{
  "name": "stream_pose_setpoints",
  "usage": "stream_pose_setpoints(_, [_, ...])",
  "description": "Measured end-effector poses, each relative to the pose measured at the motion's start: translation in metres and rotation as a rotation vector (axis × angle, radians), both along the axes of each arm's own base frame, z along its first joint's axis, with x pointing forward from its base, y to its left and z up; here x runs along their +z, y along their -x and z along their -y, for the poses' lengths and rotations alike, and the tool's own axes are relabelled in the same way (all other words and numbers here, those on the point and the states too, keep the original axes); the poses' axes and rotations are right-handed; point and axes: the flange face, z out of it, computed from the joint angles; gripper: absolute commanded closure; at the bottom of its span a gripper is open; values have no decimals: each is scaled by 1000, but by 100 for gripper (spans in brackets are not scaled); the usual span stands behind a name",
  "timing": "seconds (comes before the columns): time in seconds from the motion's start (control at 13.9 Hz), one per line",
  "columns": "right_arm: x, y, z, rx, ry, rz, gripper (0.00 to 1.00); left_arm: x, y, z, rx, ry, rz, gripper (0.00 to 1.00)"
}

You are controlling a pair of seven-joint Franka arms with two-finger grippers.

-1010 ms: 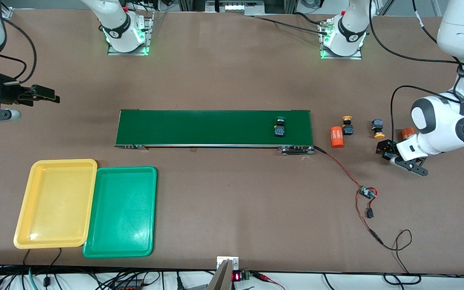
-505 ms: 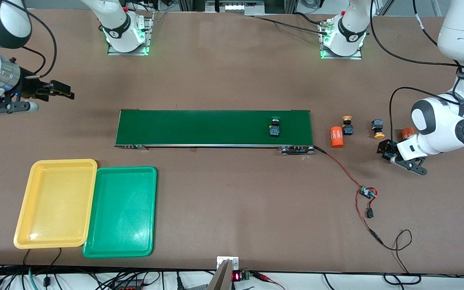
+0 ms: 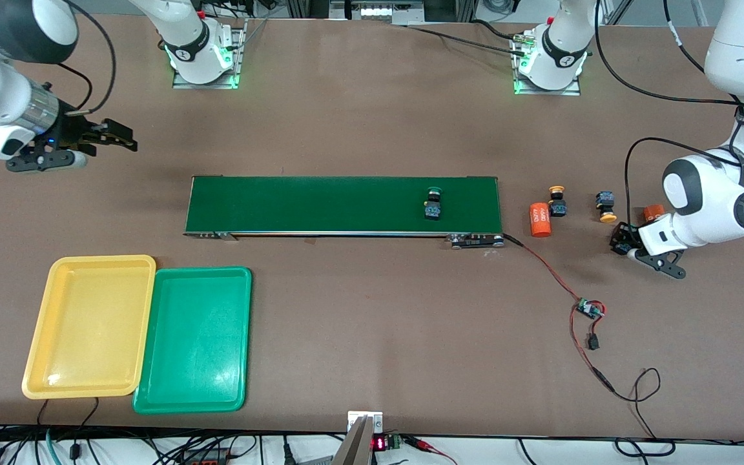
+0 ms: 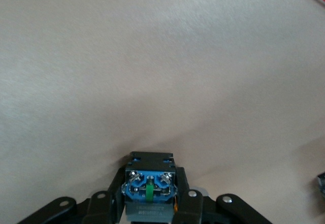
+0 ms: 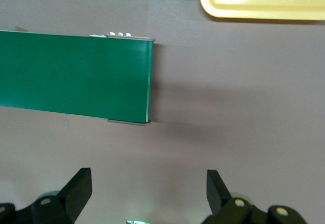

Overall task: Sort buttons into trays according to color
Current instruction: 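Place the button on the belt while the right gripper reaches the belt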

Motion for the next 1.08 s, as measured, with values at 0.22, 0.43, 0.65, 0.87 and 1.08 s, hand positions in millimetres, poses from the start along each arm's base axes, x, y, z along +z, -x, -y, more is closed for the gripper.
stream_pose_setpoints(0.22, [3, -2, -55, 5, 31, 37, 0, 35, -4, 18, 21, 11, -28, 100])
stream_pose_setpoints(0.43, [-3, -3, -119, -22, 51, 89, 0, 96, -8, 94, 93, -14, -83, 100])
stream_pose_setpoints(0.65, [-27, -5, -179, -35, 37, 134, 0, 128, 2, 191, 195, -73, -135, 100])
stream_pose_setpoints(0.87, [-54, -12, -196, -35, 26, 141, 0, 129, 18, 274, 266, -119, -150, 100])
stream_pose_setpoints(1.08, [-58, -15, -191, -47, 27, 135, 0, 118, 31, 335, 312, -118, -129, 100])
